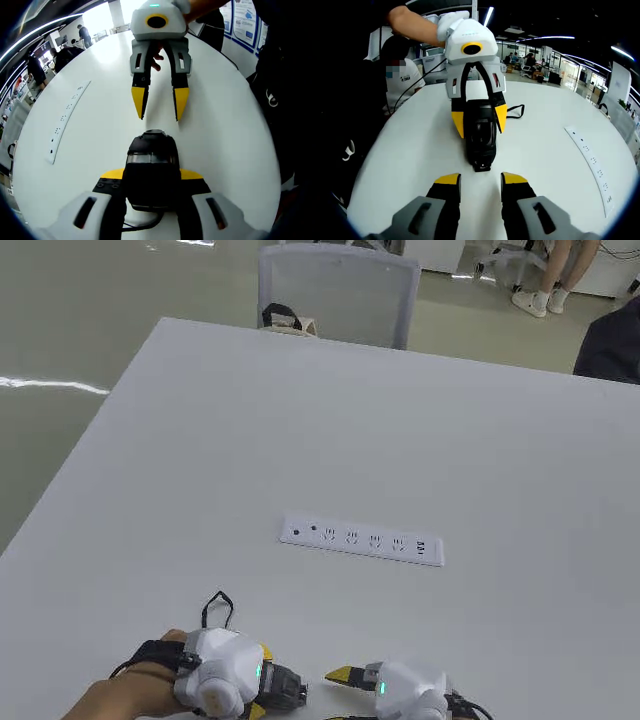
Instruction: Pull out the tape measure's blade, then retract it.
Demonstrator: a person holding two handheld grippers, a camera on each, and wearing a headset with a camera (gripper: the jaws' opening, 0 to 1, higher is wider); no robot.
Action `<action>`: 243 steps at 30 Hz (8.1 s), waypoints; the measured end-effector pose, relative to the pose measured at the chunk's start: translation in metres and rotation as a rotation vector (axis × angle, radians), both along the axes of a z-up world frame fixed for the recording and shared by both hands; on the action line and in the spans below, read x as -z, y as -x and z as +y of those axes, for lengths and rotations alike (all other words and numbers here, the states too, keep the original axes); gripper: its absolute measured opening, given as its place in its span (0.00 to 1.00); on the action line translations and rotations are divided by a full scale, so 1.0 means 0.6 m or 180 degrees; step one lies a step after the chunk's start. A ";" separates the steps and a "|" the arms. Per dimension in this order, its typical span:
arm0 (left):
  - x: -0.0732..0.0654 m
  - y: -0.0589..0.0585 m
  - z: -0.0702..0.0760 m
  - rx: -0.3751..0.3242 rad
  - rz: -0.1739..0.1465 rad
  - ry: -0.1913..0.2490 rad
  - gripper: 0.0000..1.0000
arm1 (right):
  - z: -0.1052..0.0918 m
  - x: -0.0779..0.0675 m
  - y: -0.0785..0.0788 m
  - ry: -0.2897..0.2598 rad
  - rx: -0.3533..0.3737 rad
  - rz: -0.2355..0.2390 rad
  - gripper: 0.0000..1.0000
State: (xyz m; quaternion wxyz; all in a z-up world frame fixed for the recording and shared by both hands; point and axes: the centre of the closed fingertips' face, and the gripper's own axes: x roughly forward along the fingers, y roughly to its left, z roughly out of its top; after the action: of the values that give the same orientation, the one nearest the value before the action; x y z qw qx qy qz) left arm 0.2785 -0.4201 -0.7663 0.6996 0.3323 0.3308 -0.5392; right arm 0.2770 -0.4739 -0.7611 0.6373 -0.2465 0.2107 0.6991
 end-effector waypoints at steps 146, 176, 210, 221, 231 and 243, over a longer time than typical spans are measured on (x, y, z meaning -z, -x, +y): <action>0.001 0.001 0.001 -0.0043 0.0064 0.0122 0.33 | -0.237 0.031 -0.023 0.0862 -0.0076 0.0045 0.10; -0.010 0.002 -0.007 -0.0063 0.0069 0.0100 0.33 | -0.318 0.031 -0.039 0.1040 -0.0028 -0.0028 0.10; -0.001 -0.002 -0.004 -0.0099 0.0169 0.0063 0.34 | -0.344 0.039 -0.059 0.1216 -0.0084 -0.0166 0.13; 0.004 -0.001 -0.003 -0.0017 0.0160 0.0046 0.35 | -0.347 0.038 -0.052 0.1319 0.0042 -0.0081 0.15; -0.002 -0.003 -0.005 0.0036 0.0109 0.0010 0.39 | -0.343 0.041 -0.031 0.1362 0.0074 -0.0015 0.33; -0.033 0.015 0.020 -0.0083 0.0057 -0.0017 0.50 | -0.341 0.024 -0.015 0.1228 0.0524 0.0034 0.52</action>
State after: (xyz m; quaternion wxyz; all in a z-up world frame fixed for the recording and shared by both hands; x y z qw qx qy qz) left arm 0.2693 -0.4080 -0.7465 0.7027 0.3249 0.3428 -0.5321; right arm 0.2861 -0.6787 -0.7754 0.6321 -0.3422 0.3634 0.5927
